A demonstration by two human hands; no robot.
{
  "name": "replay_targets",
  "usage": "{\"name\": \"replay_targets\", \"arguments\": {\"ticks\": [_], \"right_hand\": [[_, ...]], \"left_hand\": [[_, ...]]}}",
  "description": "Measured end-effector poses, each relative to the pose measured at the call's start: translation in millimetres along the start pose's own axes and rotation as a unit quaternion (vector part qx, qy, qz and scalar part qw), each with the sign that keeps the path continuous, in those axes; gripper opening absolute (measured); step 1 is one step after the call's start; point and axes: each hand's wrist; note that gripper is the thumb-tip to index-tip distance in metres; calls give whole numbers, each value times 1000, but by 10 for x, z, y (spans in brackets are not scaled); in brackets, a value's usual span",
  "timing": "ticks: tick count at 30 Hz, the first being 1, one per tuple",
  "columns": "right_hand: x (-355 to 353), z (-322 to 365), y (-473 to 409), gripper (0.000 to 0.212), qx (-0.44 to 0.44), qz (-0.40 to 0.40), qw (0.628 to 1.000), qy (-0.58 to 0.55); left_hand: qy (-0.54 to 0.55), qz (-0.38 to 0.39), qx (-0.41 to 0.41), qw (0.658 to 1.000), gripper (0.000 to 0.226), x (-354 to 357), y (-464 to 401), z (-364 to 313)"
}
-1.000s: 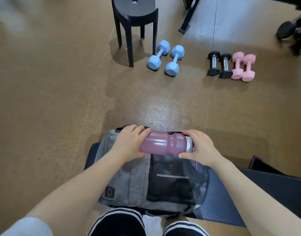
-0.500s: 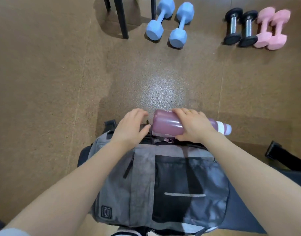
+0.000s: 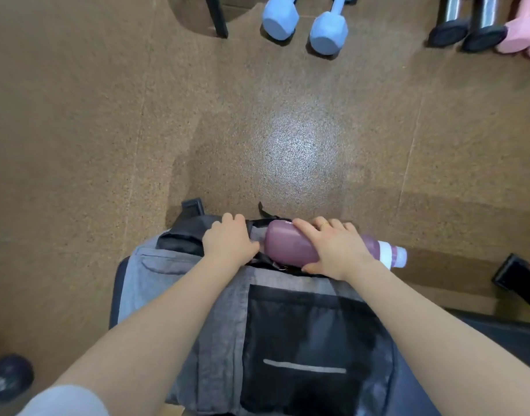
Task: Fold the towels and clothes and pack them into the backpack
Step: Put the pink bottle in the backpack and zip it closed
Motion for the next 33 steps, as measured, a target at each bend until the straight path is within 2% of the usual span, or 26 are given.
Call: {"name": "replay_targets", "arguments": {"ticks": [4,6,9,11,14,17,21,25,29,33], "right_hand": [[79,-63,-27,90,-14,-20,1000,-20],[92,-89,-43,89,-18,-21,999,-28],[97,-109,-51,90,-18,-27,999,-35],[82,-119,-31,90,-14,-34,998,-46],[-19,-121,-17,89,-19,-60,996,-55],[-159,-56,-58,88,-37,-92,994,-55],[-267,36,-157,90,-48,-82,994,-56],[-221,73,-77,91,-46,-69,995,-61],[19,214,90,86,-74,-26,997,-10],[143,291,63,86,-48,-32,998,-15]], "left_hand": [[-20,-5,-44,999,49,89,-138,-133],[-44,-6,-56,997,42,115,-212,-169],[-55,-4,-44,998,24,101,-263,-209],[-12,-1,-30,999,21,38,-268,-152],[87,-1,-25,996,22,-117,-246,94],[139,-3,15,990,21,-199,-105,251],[182,-42,46,981,21,-214,140,284],[230,-54,34,971,20,-166,312,365],[219,-21,12,975,29,-62,336,292],[171,-20,-11,985,36,71,215,229]]}}
Point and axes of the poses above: each hand's wrist, its own y-axis away from the middle knuckle, its own x-axis out of the palm, z = x × y, and after that the axes turned 2 degrees about -x, right-handed
